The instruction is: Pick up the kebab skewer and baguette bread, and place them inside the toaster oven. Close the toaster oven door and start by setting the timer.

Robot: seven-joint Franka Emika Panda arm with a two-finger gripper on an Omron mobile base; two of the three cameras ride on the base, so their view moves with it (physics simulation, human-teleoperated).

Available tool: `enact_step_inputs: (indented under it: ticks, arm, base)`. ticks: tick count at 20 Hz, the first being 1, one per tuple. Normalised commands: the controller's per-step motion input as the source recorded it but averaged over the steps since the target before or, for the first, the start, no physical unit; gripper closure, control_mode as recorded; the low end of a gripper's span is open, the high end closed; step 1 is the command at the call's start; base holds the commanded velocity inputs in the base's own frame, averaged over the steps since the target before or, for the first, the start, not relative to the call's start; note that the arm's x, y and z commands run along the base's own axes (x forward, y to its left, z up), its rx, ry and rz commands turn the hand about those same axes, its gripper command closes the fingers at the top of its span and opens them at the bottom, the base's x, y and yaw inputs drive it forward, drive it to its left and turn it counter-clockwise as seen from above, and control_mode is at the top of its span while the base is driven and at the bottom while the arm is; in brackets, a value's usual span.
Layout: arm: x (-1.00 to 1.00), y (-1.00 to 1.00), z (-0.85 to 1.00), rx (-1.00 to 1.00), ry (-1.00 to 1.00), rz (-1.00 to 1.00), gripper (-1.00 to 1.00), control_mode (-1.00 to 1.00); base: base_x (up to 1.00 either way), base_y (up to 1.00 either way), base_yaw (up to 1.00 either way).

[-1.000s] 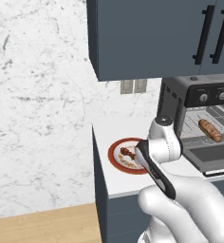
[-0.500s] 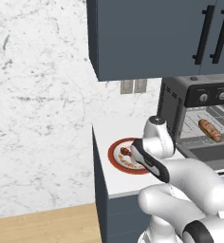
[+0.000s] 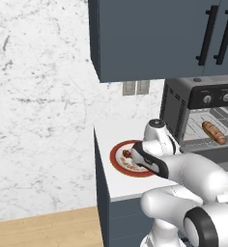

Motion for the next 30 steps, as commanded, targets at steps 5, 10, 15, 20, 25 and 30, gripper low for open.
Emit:
enact_step_inputs:
  ticks: [5, 10, 15, 20, 25, 30]
  arm:
    - [0.2, 0.0, -0.1, 0.0, 0.0, 0.0, -1.0, -1.0]
    - [0.21, 0.03, -0.15, 0.0, 0.01, 0.0, -1.0, -1.0]
    - [0.22, 0.08, -0.14, 0.0, 0.02, 0.02, -1.0, -1.0]
    - [0.19, 0.08, -0.1, 0.0, 0.01, 0.03, -1.0, -1.0]
    - [0.09, 0.01, -0.13, 0.0, 0.01, 0.03, -1.0, -1.0]
    - [0.02, 0.0, -0.09, 0.0, 0.0, 0.03, -1.0, -1.0]
  base:
    - [0.0, 0.0, 0.0]
    - [0.0, 0.0, 0.0]
    - [0.0, 0.0, 0.0]
    - [0.0, 0.0, 0.0]
    - [0.0, 0.0, 0.0]
    - [0.0, 0.0, 0.0]
